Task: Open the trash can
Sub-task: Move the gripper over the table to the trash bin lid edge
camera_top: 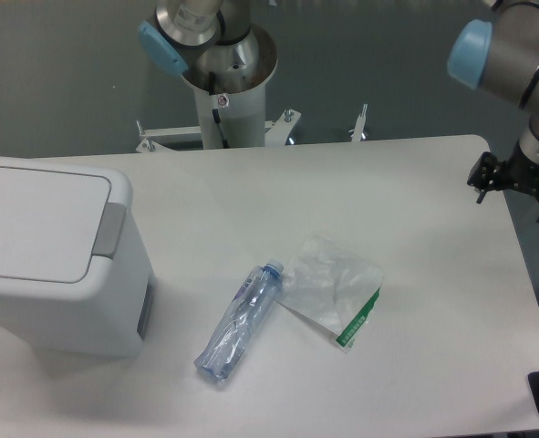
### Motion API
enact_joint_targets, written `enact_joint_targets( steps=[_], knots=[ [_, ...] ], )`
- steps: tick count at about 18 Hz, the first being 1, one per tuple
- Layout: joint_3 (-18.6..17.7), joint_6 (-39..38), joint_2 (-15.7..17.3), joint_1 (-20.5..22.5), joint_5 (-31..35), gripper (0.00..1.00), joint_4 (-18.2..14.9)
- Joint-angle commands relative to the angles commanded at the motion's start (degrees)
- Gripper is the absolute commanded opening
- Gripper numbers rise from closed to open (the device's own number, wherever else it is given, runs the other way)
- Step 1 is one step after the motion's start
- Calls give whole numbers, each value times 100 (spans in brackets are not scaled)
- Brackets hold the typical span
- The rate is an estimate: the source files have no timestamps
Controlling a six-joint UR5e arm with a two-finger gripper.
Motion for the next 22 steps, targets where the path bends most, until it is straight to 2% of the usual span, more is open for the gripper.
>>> enact_joint_targets(
  steps=[3, 8, 11, 14, 16, 18, 20, 22],
  knots=[
    [53, -995, 35, -387, -79, 100, -291],
    [159, -2033, 202, -844, -851, 100, -836],
    [159, -2700, 360, -1099, -1448, 100, -863],
    [150, -3447, 536, -1327, -2458, 100, -863],
    [124, -3922, 676, -1555, -2707, 100, -845],
    [80, -3986, 729, -1915, -2803, 100, -845],
    [-148, -4108, 826, -1996, -3311, 100, -836],
    [-246, -4232, 1027, -2057, -3516, 100, -819]
  ],
)
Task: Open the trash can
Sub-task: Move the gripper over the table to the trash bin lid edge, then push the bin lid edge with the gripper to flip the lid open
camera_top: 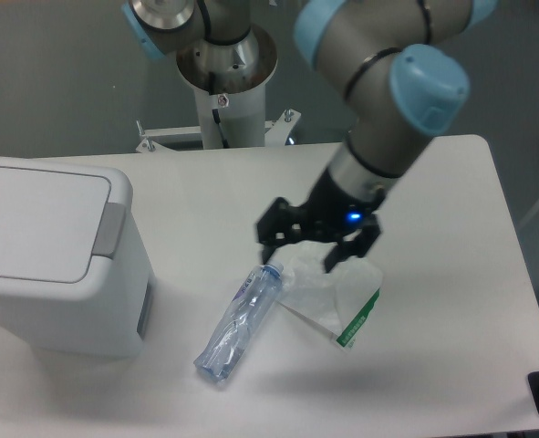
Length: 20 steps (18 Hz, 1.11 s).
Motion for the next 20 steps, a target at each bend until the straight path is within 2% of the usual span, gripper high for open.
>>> enact_joint_targets(
  steps=[6, 10, 20],
  knots=[
    [-131, -316, 370, -413, -62, 100, 9],
    [-290, -466, 388, -843, -36, 100, 211],
    [-571, -405, 432, -958, 0, 100, 316]
  ],
)
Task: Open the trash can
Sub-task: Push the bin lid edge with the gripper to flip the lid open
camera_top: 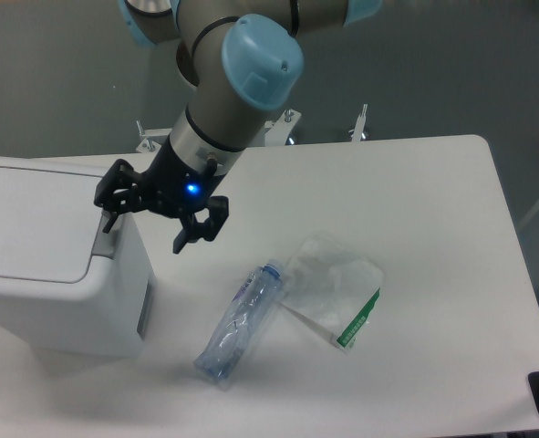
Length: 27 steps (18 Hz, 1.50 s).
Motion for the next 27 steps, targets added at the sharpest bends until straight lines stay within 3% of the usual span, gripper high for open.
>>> enact_joint_targets(
  steps=[20, 27],
  knots=[
    [-9, -26, -53, -9, 97, 100, 96],
    [272, -44, -35, 430, 167, 100, 299]
  ],
)
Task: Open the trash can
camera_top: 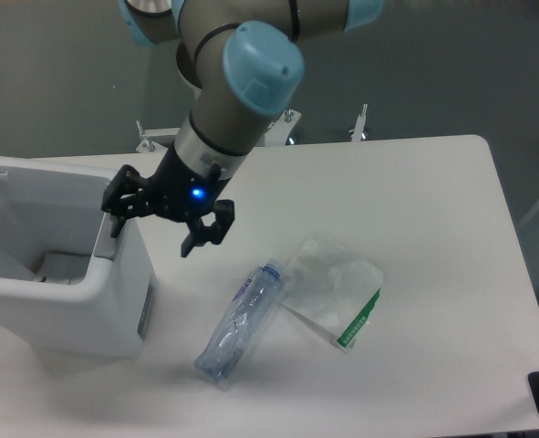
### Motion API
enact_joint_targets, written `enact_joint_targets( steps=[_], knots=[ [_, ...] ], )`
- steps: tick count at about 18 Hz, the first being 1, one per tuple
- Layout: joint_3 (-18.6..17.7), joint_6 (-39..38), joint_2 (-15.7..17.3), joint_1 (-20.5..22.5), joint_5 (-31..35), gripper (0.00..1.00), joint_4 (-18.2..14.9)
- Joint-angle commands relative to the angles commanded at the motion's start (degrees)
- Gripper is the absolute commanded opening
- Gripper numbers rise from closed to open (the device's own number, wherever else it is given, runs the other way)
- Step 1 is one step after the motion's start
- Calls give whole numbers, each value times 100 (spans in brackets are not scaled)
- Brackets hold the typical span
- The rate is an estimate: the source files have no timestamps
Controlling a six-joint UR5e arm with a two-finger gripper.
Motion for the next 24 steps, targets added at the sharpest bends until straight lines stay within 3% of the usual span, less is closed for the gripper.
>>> enact_joint_targets(
  steps=[5, 10, 17, 22, 24],
  knots=[
    [-43, 175, -88, 817, 1009, 100, 535],
    [-88, 1158, -474, 1511, 2152, 100, 1282],
    [62, 2714, -1045, 2223, 2953, 100, 1450],
    [35, 5374, -1151, 2541, 2945, 100, 1512],
    [9, 5808, -1187, 2567, 2953, 100, 1512]
  ],
)
